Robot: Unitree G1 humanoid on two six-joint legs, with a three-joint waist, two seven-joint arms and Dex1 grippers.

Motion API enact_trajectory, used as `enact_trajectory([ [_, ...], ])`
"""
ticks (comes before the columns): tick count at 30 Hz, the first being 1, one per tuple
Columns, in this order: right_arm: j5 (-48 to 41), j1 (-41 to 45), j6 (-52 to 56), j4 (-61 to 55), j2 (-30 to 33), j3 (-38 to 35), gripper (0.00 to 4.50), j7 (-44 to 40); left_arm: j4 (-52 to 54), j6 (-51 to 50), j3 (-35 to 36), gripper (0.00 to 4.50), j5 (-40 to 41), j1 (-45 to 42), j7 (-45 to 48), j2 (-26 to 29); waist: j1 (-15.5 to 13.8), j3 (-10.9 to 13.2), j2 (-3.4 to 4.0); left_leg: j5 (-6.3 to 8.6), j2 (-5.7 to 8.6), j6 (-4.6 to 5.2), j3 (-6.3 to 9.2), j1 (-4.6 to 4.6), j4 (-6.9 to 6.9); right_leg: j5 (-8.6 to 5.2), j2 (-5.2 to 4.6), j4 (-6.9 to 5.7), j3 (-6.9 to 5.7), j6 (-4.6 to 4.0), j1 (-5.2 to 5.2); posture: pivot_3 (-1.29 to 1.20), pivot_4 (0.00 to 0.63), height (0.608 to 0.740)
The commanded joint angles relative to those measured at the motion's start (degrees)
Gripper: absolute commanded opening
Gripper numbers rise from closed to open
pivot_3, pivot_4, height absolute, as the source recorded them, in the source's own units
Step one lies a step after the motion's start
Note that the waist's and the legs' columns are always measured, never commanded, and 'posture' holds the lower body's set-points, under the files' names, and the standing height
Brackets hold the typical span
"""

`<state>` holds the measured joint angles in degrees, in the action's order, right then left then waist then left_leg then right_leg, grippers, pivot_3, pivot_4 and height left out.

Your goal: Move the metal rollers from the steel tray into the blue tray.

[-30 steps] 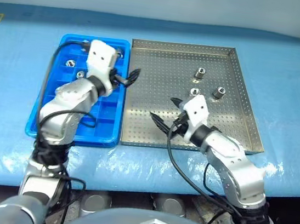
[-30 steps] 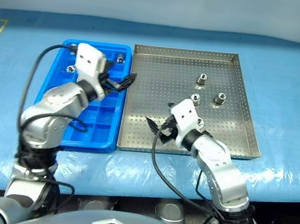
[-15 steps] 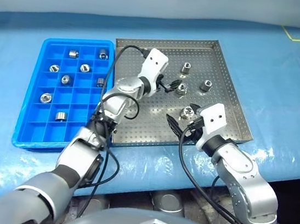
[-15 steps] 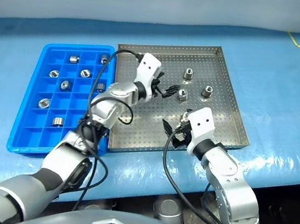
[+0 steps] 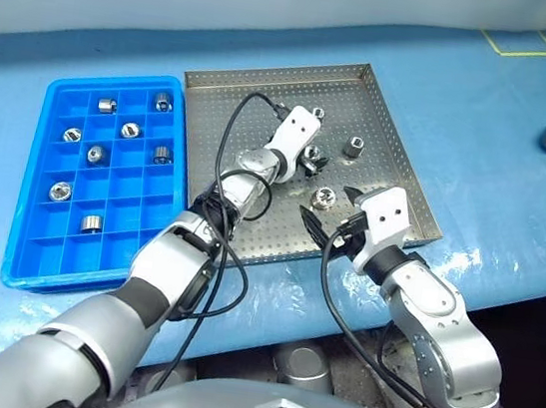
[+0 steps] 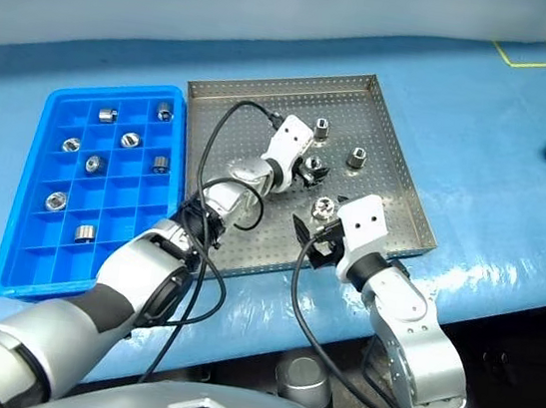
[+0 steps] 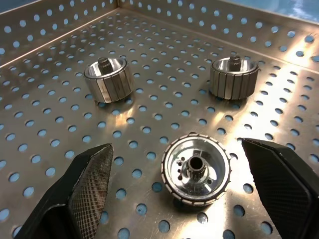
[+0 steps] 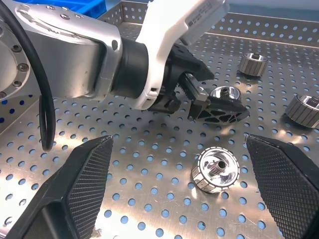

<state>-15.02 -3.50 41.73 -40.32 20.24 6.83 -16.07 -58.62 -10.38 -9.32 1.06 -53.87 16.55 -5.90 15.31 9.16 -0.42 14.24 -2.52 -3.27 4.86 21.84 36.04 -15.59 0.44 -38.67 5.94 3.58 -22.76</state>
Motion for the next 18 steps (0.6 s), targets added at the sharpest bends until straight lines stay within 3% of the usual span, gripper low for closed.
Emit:
enact_trajectory([
  [1, 0.20, 1.06, -0.96, -2.04, -0.28, 0.21, 4.50, 0.12, -1.42, 1.86, 1.89, 4.49, 0.22, -2.07, 0.15, -1.10, 0.22, 0.00, 0.00, 0.00, 0.00, 0.00, 0.00, 0.00, -0.01, 0.00, 0.00, 0.00, 0.00, 0.00, 0.00, -0.32, 0.150, 0.740],
  [10, 0.07, 2.47, -0.81, -1.30, -0.66, 0.92, 4.50, -0.40, 3.97, 0.69, 6.59, 1.69, 2.63, -0.03, 1.27, 0.42, 0.90, 0.00, 0.01, 0.00, 0.00, -0.01, -0.01, -0.01, -0.04, 0.00, 0.00, 0.01, 0.01, 0.02, 0.00, -0.29, 0.150, 0.740],
  [12, -0.05, 3.26, -0.78, -0.94, -0.77, 1.68, 4.50, -0.82, 10.70, -1.42, 8.43, 1.70, 4.51, 2.45, 1.34, 1.63, 0.91, 0.01, 0.01, -0.01, -0.02, -0.01, -0.01, -0.02, -0.06, 0.00, 0.01, -0.01, 0.01, 0.02, 0.00, -0.27, 0.150, 0.740],
  [18, -0.67, 9.08, -1.31, 2.01, -2.02, 6.53, 4.50, -3.75, 46.72, -12.10, 13.49, 1.70, 9.04, 17.04, -1.56, 7.90, 0.32, 0.04, 0.08, -0.03, -0.11, -0.05, -0.05, -0.10, -0.11, 0.00, 0.08, -0.16, 0.10, 0.01, -0.06, -0.21, 0.150, 0.740],
])
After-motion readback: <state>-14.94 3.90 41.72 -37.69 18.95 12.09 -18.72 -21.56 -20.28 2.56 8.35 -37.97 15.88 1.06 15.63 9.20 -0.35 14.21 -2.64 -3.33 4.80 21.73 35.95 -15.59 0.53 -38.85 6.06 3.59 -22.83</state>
